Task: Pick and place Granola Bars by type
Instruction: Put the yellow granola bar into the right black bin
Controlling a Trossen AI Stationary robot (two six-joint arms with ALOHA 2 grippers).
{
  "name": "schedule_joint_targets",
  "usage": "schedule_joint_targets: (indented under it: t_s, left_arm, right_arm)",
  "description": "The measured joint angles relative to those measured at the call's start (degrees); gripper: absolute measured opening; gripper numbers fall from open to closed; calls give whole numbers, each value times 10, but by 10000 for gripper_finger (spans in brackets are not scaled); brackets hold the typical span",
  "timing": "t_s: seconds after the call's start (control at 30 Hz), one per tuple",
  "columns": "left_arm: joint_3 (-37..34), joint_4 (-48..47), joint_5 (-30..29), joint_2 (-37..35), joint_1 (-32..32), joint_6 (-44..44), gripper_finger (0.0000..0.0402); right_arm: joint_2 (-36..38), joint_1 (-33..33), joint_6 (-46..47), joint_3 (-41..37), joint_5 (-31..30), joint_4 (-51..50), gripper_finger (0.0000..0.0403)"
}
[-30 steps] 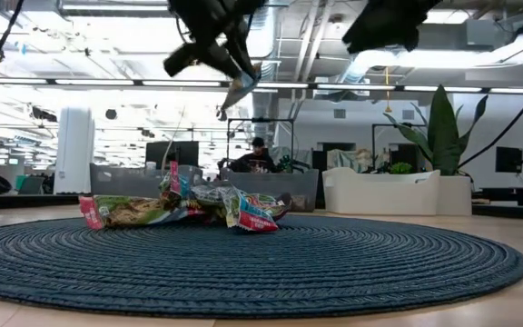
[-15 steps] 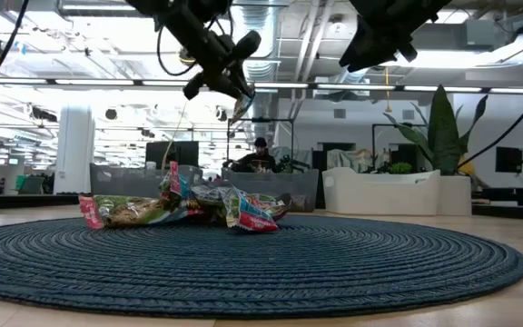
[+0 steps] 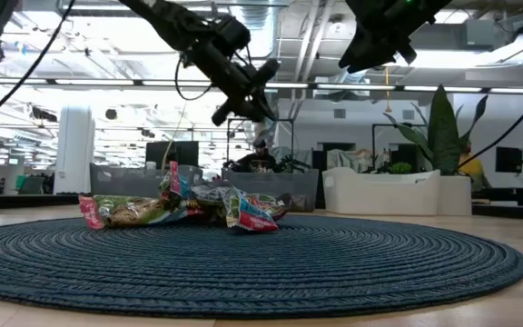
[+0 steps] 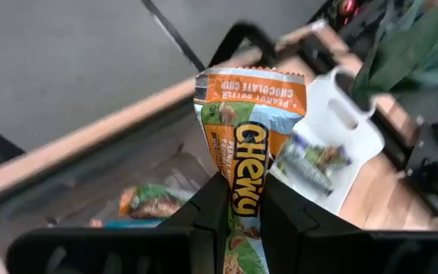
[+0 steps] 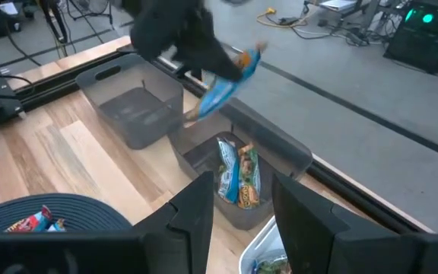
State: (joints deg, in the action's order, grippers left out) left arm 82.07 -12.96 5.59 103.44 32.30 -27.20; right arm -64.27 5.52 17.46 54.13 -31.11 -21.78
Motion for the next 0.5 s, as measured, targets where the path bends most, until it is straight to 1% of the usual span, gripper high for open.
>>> schedule_joint_targets:
  t_s: [0.07,0.17,0.27,0.37,0.4,0.5]
  left_arm:
    - [0,-5,2,12,-1,-1,54]
    - [0,-17,17,22,0,0,70]
    - [1,-24,18,28,2,4,96]
    - [1,-17,4,27,3,5,125]
    - [1,-19,7,27,4,5,133]
    - [1,-21,40,27,6,6,150]
  right_arm:
    - [0,0,0,0,1,0,124]
    - [0,0,0,0,2,0,124]
    - [0,0,0,0,7,0,124]
    - [0,0,0,0,12,0,124]
    - [0,0,0,0,12,0,124]
    - [0,0,0,0,14,0,124]
